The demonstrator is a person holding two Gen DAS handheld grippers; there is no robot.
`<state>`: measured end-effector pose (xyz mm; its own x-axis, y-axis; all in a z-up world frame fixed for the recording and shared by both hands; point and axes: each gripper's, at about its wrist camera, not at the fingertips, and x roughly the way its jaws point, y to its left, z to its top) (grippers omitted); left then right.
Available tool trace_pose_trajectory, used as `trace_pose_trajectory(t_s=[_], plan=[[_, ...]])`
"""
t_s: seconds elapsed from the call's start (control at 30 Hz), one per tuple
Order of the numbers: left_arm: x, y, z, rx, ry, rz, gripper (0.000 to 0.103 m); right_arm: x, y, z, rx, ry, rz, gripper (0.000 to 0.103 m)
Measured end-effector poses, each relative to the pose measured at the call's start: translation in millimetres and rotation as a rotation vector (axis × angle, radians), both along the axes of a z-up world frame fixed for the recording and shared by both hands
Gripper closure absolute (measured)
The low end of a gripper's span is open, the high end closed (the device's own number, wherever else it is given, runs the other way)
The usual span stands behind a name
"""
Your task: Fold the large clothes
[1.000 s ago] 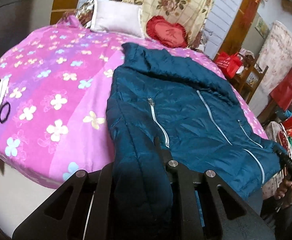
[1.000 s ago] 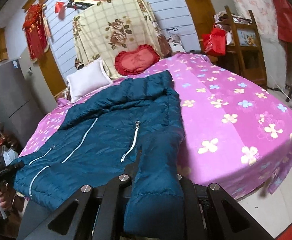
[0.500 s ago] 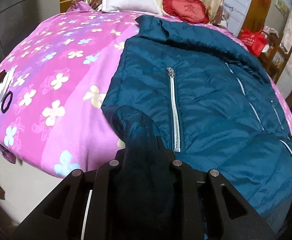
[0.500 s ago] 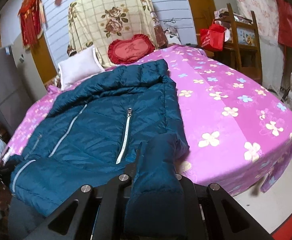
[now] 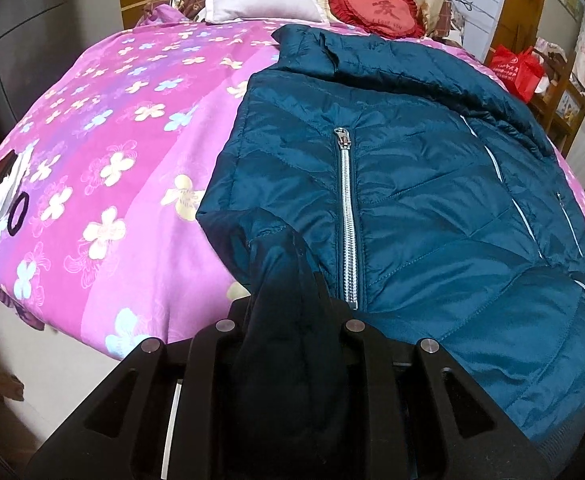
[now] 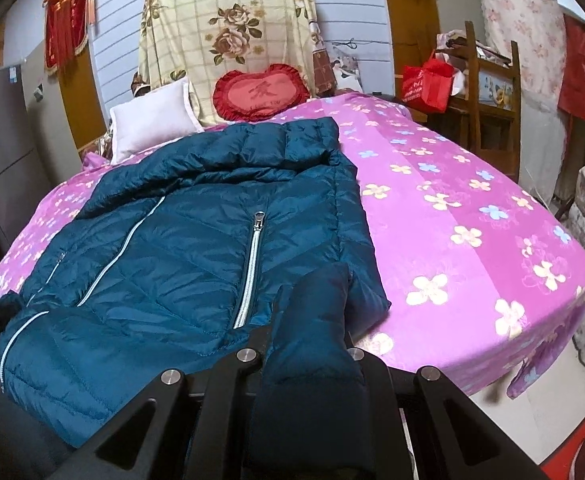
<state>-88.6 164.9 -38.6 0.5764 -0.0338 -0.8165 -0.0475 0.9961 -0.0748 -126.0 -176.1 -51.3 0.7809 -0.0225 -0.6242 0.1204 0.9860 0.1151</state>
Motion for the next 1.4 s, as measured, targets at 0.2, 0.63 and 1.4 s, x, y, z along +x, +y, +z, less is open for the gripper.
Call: trace_pose_trajectory(t_s=[0.2,0.63,1.4], plan=[[0,-1,0,0.008,0.0,0.004,0.085,3,-2,-2,0.034,0.03,-0.012,0.093],[0,-1,-1,0.018,-0.004,-0.002,0.085,3,7,2,-0.034,0.048,-0.024,0.093],[-13,17,8,-0.098,-0.03,0.002,0.097,-10,7,16,-0.063,-0.023,-0.03,0.093]])
